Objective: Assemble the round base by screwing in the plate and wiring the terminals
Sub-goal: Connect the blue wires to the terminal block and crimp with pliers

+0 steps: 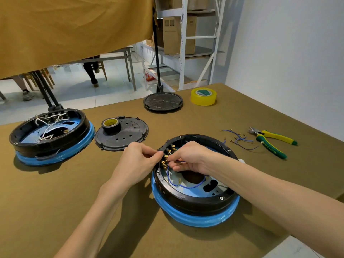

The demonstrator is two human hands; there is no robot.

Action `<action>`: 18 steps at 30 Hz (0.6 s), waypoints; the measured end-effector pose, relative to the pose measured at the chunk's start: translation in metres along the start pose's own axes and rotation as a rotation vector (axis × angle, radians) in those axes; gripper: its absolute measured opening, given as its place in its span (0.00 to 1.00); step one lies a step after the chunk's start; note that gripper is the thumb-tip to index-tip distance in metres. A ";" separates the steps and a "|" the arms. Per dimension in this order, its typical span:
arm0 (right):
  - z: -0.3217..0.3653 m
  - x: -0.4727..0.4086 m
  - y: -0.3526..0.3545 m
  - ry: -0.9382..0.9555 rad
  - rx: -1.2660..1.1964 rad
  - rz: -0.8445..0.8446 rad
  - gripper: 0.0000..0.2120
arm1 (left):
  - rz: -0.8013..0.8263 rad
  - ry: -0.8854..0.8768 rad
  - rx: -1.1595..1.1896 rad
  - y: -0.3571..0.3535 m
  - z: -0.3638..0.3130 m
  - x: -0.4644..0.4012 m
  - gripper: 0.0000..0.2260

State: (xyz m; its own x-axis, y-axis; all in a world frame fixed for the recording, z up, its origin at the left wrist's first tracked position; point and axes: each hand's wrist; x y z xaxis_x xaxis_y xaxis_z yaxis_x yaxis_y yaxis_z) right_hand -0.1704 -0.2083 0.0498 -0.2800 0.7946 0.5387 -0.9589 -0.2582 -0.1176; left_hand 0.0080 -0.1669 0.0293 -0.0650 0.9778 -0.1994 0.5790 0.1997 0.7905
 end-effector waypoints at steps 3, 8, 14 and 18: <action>-0.002 0.003 0.001 0.024 0.020 0.022 0.04 | -0.019 0.012 -0.044 -0.001 -0.003 0.002 0.09; -0.005 0.007 0.013 0.058 0.134 0.077 0.11 | -0.034 0.074 -0.133 0.001 -0.007 0.008 0.14; -0.001 0.007 0.015 -0.099 0.196 0.177 0.08 | -0.057 0.130 -0.196 0.003 -0.009 0.010 0.20; 0.002 0.008 0.015 -0.138 0.215 0.238 0.06 | -0.074 0.117 -0.202 0.001 -0.012 0.011 0.19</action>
State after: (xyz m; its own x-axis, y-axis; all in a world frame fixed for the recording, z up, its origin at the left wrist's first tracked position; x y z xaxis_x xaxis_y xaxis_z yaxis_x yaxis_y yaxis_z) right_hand -0.1869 -0.2074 0.0541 -0.4719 0.6205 0.6264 -0.8318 -0.5488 -0.0830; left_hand -0.0017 -0.1550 0.0344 -0.2015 0.9583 -0.2025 0.3959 0.2688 0.8781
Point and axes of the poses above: each hand's wrist, its own x-axis away from the middle knuckle, its own y-axis out of the back of the hand, z = x × y, and after that the axes turned 10 degrees about -x, right-handed
